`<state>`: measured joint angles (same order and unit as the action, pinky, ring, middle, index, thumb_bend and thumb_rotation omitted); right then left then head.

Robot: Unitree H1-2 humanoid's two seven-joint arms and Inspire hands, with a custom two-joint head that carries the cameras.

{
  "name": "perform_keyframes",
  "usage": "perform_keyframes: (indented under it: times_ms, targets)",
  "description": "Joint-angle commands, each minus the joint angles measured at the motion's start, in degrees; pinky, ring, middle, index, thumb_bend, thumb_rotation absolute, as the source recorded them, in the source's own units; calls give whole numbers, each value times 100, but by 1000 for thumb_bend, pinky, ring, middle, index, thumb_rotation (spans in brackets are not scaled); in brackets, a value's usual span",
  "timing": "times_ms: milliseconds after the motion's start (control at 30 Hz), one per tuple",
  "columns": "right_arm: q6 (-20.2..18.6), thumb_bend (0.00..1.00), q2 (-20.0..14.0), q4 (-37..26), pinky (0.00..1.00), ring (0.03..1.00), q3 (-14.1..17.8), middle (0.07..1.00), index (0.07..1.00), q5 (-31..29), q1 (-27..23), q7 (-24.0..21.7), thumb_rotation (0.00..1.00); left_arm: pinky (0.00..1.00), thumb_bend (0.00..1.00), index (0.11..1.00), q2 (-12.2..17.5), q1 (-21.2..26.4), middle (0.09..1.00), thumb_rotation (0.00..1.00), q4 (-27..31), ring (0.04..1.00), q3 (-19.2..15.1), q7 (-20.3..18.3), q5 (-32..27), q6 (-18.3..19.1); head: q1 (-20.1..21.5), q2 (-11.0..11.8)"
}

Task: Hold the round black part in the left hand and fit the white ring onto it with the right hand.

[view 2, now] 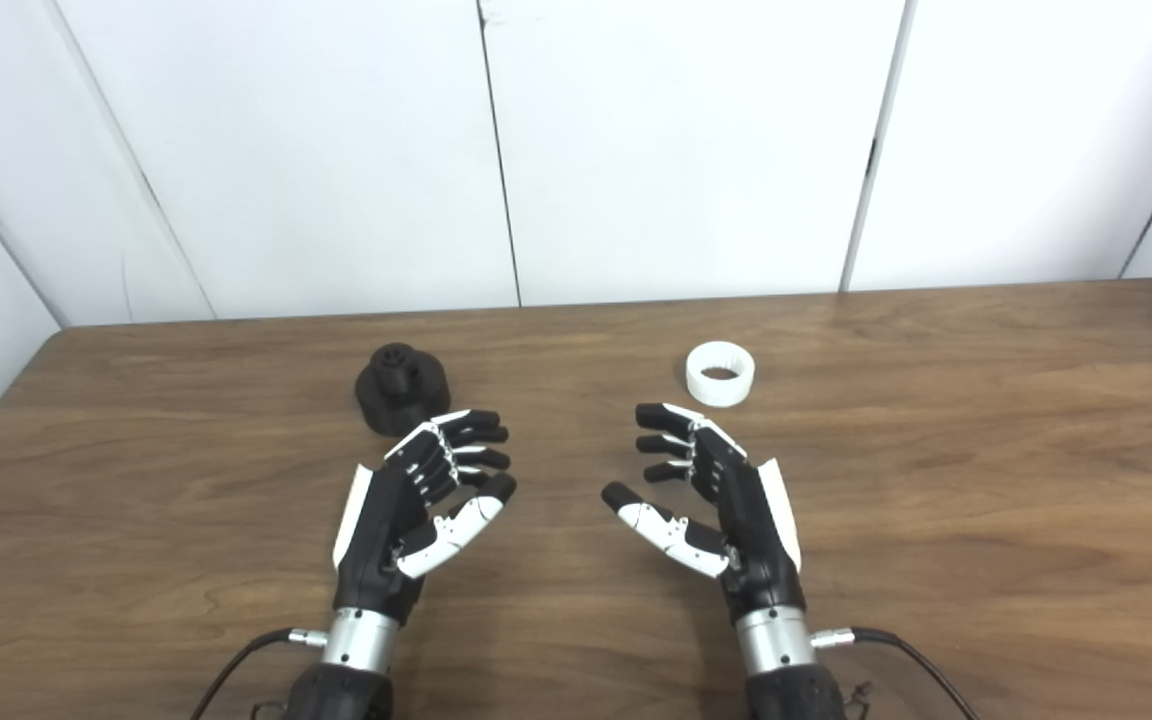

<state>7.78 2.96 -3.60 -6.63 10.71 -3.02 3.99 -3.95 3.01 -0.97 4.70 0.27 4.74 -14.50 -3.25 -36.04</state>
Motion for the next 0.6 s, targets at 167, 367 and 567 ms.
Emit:
perform_keyframes:
  times_ms: [167, 367, 567]
  targets:
    - [203, 666, 78, -124, 602, 717, -33, 766, 729, -37, -154, -1, 266, 508, 618, 663, 0, 43, 686, 272, 98, 613, 16, 5, 3, -70, -3, 1]
    - [197, 658, 70, -147, 590, 715, -29, 763, 729, -53, -161, -12, 265, 507, 629, 662, 2, 56, 681, 291, 101, 611, 28, 19, 71, -54, 10, -3]
    - [180, 659, 58, -155, 594, 714, -30, 763, 729, -34, -174, -19, 266, 509, 621, 663, -8, 58, 685, 271, 135, 613, 25, -2, 64, 34, -25, -3]
